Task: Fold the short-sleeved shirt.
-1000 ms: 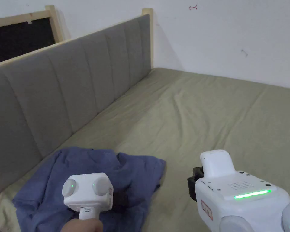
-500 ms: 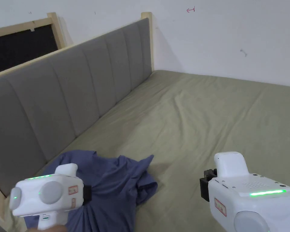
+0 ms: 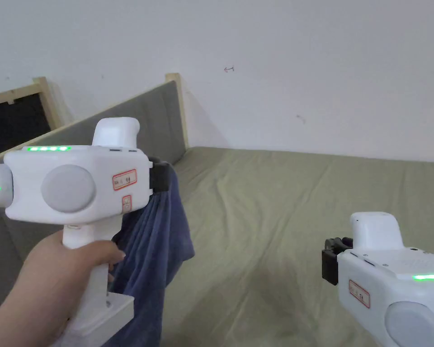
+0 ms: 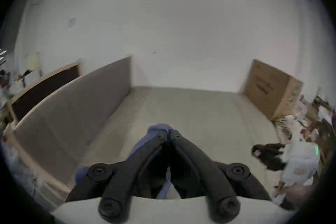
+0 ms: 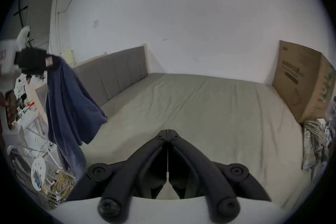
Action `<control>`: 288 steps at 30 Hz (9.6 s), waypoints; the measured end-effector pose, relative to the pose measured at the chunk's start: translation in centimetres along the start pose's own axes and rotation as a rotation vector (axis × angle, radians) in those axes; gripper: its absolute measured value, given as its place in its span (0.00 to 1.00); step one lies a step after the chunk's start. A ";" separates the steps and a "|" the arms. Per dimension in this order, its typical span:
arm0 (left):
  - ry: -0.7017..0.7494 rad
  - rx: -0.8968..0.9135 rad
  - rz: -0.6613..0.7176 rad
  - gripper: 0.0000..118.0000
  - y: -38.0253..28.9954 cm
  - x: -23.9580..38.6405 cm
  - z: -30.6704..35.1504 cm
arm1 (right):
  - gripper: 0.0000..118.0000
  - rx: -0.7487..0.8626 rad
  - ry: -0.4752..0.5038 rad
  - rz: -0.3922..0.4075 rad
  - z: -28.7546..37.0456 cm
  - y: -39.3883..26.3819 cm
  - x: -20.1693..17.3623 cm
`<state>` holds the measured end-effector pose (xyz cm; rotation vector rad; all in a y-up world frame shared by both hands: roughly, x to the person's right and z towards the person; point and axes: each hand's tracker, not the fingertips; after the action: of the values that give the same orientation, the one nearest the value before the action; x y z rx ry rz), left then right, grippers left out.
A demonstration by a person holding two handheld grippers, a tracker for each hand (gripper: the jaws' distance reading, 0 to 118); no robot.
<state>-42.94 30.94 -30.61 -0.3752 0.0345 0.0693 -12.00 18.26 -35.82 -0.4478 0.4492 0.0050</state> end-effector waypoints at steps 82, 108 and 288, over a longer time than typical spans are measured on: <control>-0.199 -0.587 0.172 0.00 -21.8 11.8 -11.9 | 0.74 -0.570 -0.348 -0.561 4.7 -17.9 38.5; -0.171 -0.425 0.121 0.00 -11.7 7.3 -7.8 | 0.02 -0.328 -0.154 -0.294 16.6 -5.6 36.1; -0.144 -0.462 0.033 0.02 0.1 3.7 -35.4 | 0.04 -0.327 -0.240 -0.426 -9.7 9.1 48.2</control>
<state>-39.95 18.23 -63.75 -0.8303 -0.1204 0.1372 26.48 17.95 -67.72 -0.8477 0.1080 -0.2804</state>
